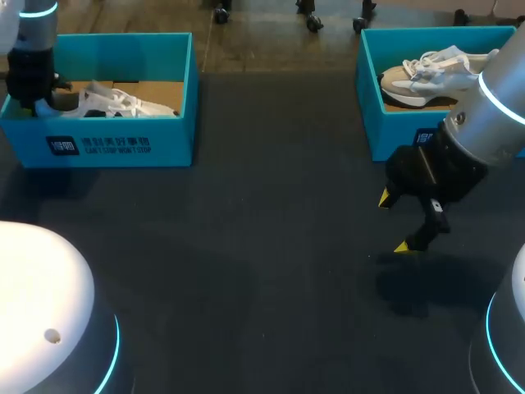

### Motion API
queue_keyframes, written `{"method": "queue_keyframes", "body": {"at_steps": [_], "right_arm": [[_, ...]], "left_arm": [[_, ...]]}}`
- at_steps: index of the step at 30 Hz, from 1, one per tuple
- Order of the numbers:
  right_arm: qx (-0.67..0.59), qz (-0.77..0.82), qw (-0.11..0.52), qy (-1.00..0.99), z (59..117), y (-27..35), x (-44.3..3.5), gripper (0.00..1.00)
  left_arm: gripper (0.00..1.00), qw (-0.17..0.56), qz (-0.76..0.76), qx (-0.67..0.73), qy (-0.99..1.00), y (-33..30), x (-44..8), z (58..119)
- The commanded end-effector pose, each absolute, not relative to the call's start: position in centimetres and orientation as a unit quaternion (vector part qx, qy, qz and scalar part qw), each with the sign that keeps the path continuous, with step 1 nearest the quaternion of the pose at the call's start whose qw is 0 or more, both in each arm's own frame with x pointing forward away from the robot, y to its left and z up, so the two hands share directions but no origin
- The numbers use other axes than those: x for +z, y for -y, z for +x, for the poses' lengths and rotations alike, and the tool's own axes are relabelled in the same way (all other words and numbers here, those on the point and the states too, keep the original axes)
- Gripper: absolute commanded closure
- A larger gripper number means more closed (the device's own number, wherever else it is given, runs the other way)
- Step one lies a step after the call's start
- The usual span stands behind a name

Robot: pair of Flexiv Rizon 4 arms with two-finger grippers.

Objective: Take the shoe out of the shoebox, open the shoe tongue, remove and reinsert the insole, then place the shoe into the shoebox

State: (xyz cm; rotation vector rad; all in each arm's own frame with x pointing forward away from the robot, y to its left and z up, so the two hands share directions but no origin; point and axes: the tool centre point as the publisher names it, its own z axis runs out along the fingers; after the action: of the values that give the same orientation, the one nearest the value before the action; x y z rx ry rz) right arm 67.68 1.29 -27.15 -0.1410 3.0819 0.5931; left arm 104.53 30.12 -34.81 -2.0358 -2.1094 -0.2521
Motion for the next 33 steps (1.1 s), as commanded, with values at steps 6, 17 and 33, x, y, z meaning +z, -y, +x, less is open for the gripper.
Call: {"method": "queue_keyframes", "body": {"at_steps": [6, 17, 33], "right_arm": [[0.188, -0.045, 0.001, -0.981, 67.6, -1.4, -27.3, 0.00], [0.188, -0.045, 0.001, -0.981, 67.6, -1.4, -27.3, 0.00], [0.188, -0.045, 0.001, -0.981, 67.6, -1.4, -27.3, 0.00]], "left_arm": [[1.00, 0.100, -0.693, -0.082, 0.709, -29.9, -36.4, 104.8], [1.00, 0.103, -0.703, -0.071, 0.700, -29.5, -37.7, 105.6], [0.00, 0.085, -0.706, -0.052, 0.702, -28.8, -37.1, 106.1]]}}
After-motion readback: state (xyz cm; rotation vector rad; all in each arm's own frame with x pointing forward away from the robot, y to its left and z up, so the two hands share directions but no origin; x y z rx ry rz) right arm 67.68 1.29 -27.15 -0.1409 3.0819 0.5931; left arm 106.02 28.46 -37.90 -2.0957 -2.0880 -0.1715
